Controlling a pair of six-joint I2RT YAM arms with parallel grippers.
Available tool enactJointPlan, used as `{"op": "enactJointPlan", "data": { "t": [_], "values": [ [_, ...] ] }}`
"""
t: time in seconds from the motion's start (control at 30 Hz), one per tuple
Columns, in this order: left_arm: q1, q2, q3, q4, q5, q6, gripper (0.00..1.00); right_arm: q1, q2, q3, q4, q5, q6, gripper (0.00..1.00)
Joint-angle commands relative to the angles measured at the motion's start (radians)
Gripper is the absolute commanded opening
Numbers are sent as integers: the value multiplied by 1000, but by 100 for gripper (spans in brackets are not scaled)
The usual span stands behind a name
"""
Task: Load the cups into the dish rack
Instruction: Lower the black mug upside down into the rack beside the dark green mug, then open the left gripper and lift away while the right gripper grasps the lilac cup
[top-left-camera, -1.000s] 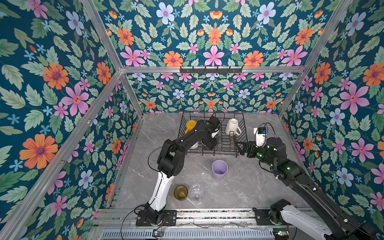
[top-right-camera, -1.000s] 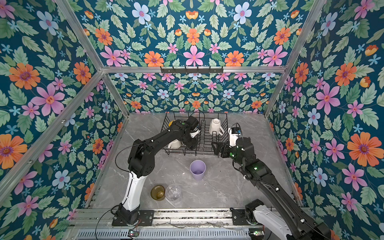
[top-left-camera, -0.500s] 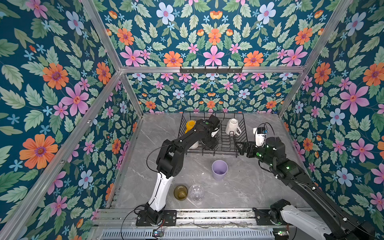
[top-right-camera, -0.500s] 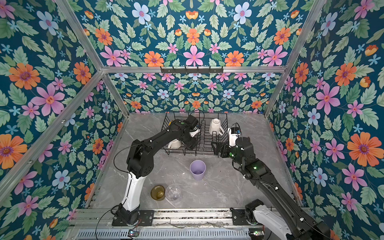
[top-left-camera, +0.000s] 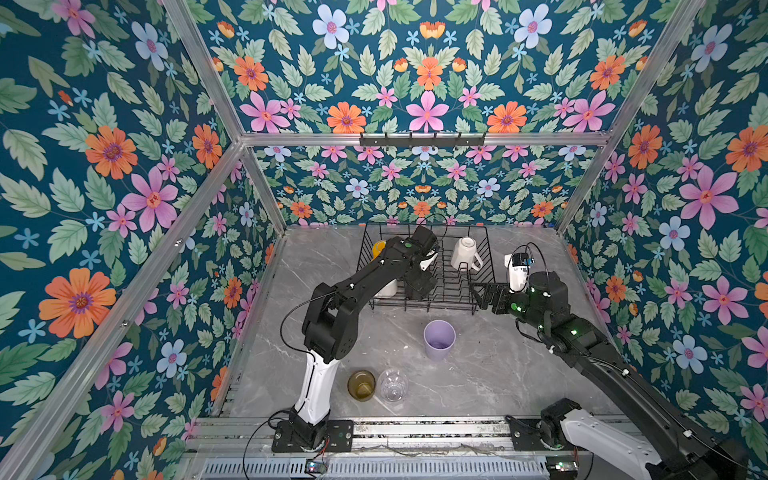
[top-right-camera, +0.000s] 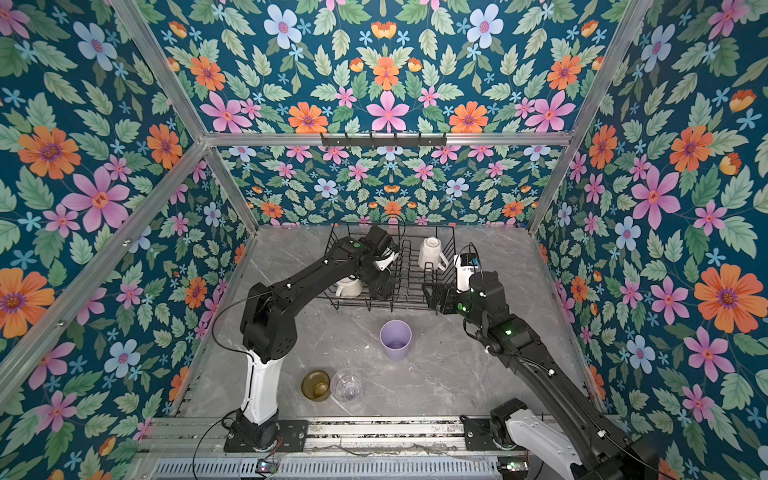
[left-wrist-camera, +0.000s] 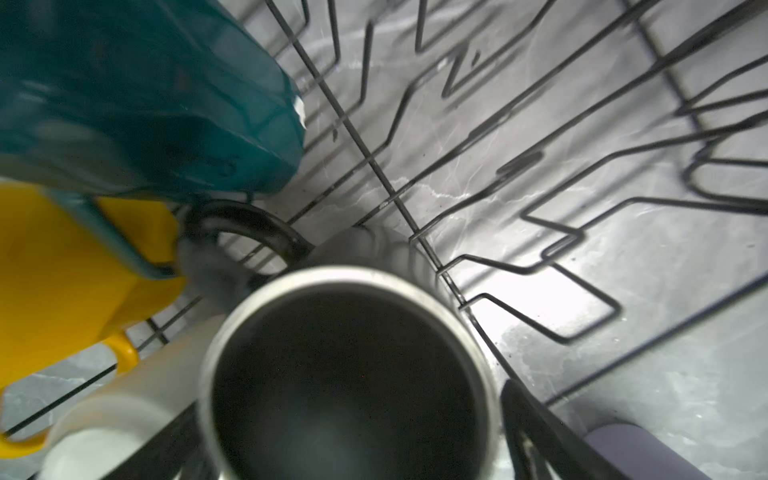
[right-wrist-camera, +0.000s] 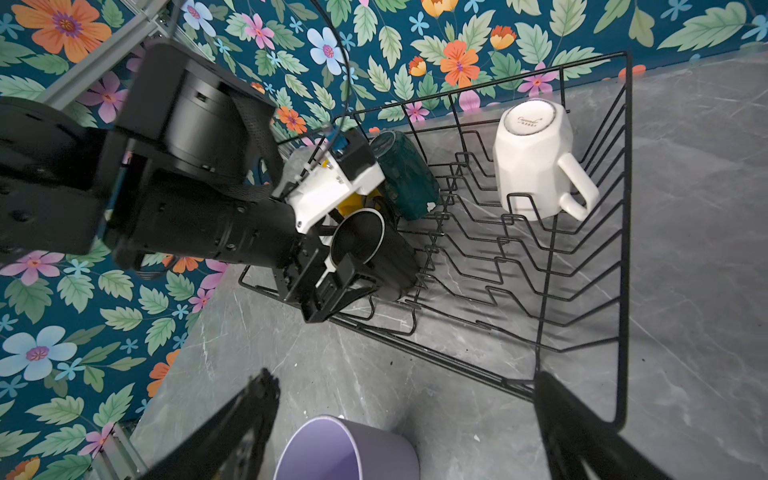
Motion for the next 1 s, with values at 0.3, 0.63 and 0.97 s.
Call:
{"op": "enactJointPlan", "data": {
  "t": [0.3,0.63,0.97],
  "values": [
    [12,-427,-427,566,-103,-42,100,21,92,88,-239,-14,-18,80],
    [90,-821,-905,1095,-82,-179,100,223,162,113,-301,91,23,75],
    [249,-972,-1112,1242,2,-390,100,326,303,149,-326,133,42,72]
  ]
}}
